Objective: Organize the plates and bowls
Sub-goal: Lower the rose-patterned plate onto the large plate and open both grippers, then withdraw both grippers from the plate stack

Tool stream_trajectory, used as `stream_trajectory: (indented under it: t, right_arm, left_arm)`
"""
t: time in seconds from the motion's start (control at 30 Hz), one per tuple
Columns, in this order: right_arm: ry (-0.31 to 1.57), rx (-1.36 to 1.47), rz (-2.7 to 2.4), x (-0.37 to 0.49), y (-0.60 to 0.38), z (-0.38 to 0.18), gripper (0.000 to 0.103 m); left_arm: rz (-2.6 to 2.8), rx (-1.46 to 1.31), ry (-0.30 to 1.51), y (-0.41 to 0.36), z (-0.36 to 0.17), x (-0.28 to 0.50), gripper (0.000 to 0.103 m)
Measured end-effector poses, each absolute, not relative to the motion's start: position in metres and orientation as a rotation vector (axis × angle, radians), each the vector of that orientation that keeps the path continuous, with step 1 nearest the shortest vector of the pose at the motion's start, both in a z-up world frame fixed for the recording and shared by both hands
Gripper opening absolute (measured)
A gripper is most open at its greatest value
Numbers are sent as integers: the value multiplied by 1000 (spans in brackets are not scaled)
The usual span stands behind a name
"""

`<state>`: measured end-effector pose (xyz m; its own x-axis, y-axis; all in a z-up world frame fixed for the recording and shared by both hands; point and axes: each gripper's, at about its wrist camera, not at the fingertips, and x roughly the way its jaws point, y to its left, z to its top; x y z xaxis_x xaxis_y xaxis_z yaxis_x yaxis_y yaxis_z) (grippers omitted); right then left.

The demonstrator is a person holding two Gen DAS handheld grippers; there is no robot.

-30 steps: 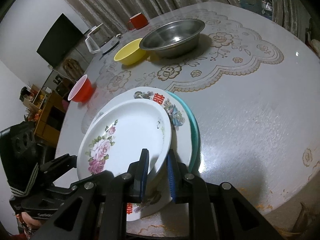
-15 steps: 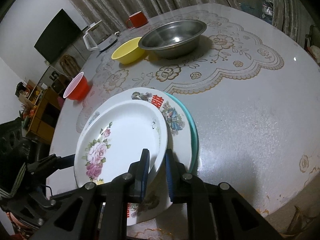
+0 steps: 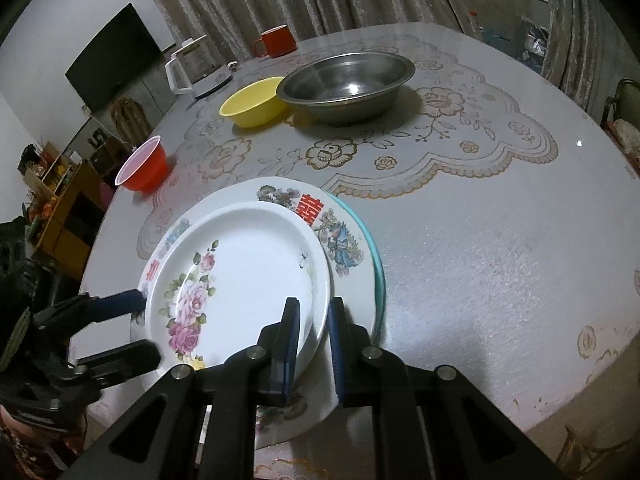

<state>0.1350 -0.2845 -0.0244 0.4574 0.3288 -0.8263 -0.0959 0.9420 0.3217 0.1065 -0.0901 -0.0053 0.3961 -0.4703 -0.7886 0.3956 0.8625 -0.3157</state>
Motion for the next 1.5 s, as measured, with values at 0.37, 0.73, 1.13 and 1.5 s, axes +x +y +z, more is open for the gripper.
stream_trajectory:
  t: [0.37, 0.73, 1.13, 1.5]
  right_arm:
    - [1062, 207, 274, 129, -277, -22, 28]
    - [1071, 260, 272, 125, -280, -22, 28]
    - [1048, 254, 274, 120, -280, -14, 28]
    - [1019, 286, 280, 141, -292, -9, 28]
  left_arm:
    - [-536, -78, 981, -89, -5, 103, 85]
    - [-403, -82, 919, -73, 7, 100, 95]
    - [-319, -56, 920, -66, 9, 100, 98]
    - [-290, -34, 955, -74, 8, 124, 99]
